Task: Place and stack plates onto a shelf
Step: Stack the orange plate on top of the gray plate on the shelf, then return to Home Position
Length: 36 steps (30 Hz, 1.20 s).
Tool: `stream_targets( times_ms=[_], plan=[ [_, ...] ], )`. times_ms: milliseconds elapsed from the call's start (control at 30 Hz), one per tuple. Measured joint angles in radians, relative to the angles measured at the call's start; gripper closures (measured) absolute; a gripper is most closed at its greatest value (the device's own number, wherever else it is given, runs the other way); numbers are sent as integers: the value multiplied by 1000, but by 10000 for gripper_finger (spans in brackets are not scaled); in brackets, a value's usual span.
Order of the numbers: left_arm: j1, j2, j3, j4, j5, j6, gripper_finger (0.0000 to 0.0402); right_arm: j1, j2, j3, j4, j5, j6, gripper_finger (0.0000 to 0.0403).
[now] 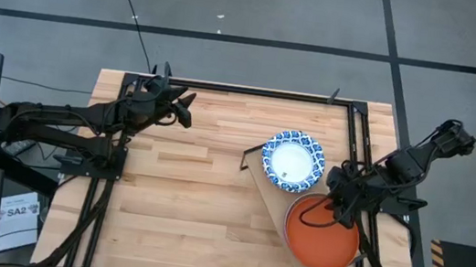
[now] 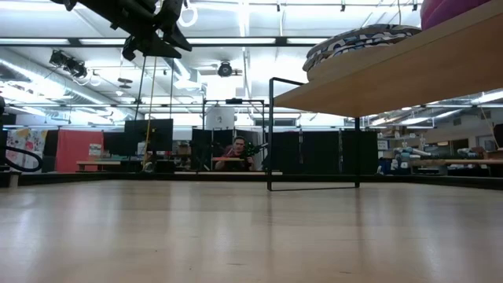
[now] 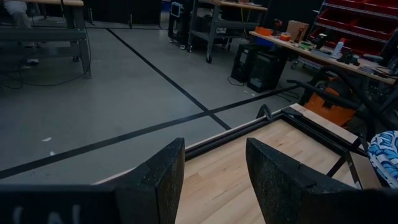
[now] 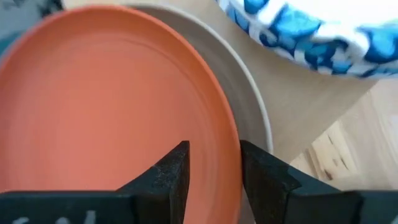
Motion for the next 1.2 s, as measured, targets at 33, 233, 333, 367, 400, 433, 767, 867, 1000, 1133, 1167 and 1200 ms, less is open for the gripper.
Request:
stream_targets(
  times_ms=[33,233,333,367,400,433,767,867,1000,1133,1167,1200],
  plan=[
    [0,0,0,0,0,0,224,0,-2,12,0,0,0,260],
    [0,0,0,-4,0,0,224,0,-9,107,-42,57,-11,260],
    [0,0,0,-5,0,0,224,0,-10,145,-67,93,-40,260],
    [0,0,0,-5,0,0,224,0,-10,153,-77,105,-54,260],
    [0,0,0,-5,0,0,224,0,-10,160,-83,119,-67,260],
    [0,0,0,-5,0,0,224,0,-10,166,-84,135,-83,260],
    [-11,0,0,86,243,67,225,-11,-11,168,16,312,-149,260],
    [-48,0,0,154,336,113,235,-30,-11,168,122,347,-201,260],
    [-133,-17,0,174,334,139,261,-63,-11,168,295,365,-372,260],
    [-238,-48,0,164,317,199,294,-96,-11,168,455,361,-586,261],
    [-266,-59,0,151,307,222,303,-105,-11,168,485,354,-637,262],
    [-295,-73,0,136,291,244,312,-115,-12,168,509,343,-677,263]
  ],
)
